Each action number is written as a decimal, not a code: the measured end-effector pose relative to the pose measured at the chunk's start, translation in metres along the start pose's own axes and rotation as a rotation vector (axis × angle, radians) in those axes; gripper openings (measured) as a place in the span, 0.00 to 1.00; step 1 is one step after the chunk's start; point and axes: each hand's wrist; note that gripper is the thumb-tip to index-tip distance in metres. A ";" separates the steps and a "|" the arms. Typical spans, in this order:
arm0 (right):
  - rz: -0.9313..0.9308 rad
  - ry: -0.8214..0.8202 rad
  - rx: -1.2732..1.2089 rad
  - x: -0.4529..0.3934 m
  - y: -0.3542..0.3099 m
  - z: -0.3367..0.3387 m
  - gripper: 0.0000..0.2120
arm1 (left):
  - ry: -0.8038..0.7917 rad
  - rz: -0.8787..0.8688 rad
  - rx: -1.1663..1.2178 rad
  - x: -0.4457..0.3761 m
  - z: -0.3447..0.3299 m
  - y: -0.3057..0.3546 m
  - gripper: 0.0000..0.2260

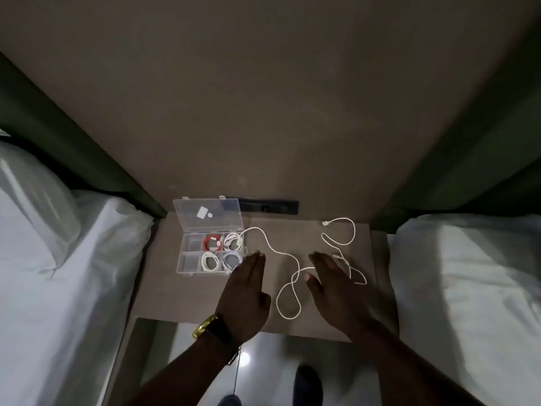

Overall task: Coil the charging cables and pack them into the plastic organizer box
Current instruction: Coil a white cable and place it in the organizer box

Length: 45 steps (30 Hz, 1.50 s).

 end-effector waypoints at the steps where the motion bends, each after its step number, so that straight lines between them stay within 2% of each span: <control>1: 0.008 -0.002 -0.011 -0.002 0.006 -0.008 0.21 | -0.016 0.029 0.017 0.001 -0.010 -0.003 0.33; 14: -0.038 -0.060 0.013 -0.072 0.032 -0.127 0.18 | -0.043 0.128 0.085 -0.017 -0.109 -0.098 0.31; 20: 0.033 -0.081 0.077 -0.131 0.012 -0.180 0.16 | -0.024 0.130 0.098 -0.041 -0.121 -0.142 0.30; 24: 0.063 -0.104 0.138 -0.192 -0.004 -0.215 0.20 | -0.013 0.107 0.118 -0.053 -0.125 -0.169 0.29; 28: -0.041 -0.124 0.193 -0.244 -0.012 -0.241 0.30 | 0.022 0.109 0.165 -0.060 -0.130 -0.191 0.29; 30: -0.085 -0.114 0.248 -0.253 -0.010 -0.249 0.28 | 0.042 0.110 0.199 -0.061 -0.131 -0.197 0.29; 31: -0.079 -0.096 0.286 -0.253 -0.007 -0.251 0.25 | 0.053 0.106 0.212 -0.062 -0.131 -0.199 0.28; 34: 0.021 -0.032 0.235 -0.240 0.001 -0.246 0.11 | 0.110 0.132 0.264 -0.068 -0.125 -0.202 0.27; 38: 0.268 -0.120 0.142 -0.207 0.014 -0.217 0.10 | 0.161 0.164 0.253 -0.083 -0.115 -0.202 0.26; 40: 0.337 -0.134 0.070 -0.193 0.015 -0.197 0.11 | 0.108 0.154 0.250 -0.088 -0.113 -0.199 0.18; 42: 0.322 -0.087 -0.051 -0.184 0.015 -0.179 0.12 | 0.042 0.211 0.402 -0.088 -0.111 -0.188 0.09; 45: 0.155 0.016 -0.239 -0.176 0.022 -0.165 0.12 | -0.008 0.531 1.012 -0.085 -0.111 -0.164 0.13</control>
Point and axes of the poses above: each hand's wrist, its own x-axis away from the middle knuckle, its own z-axis out of the back of the hand, y = z × x, and after that the axes turned 7 degrees about -z, right-handed
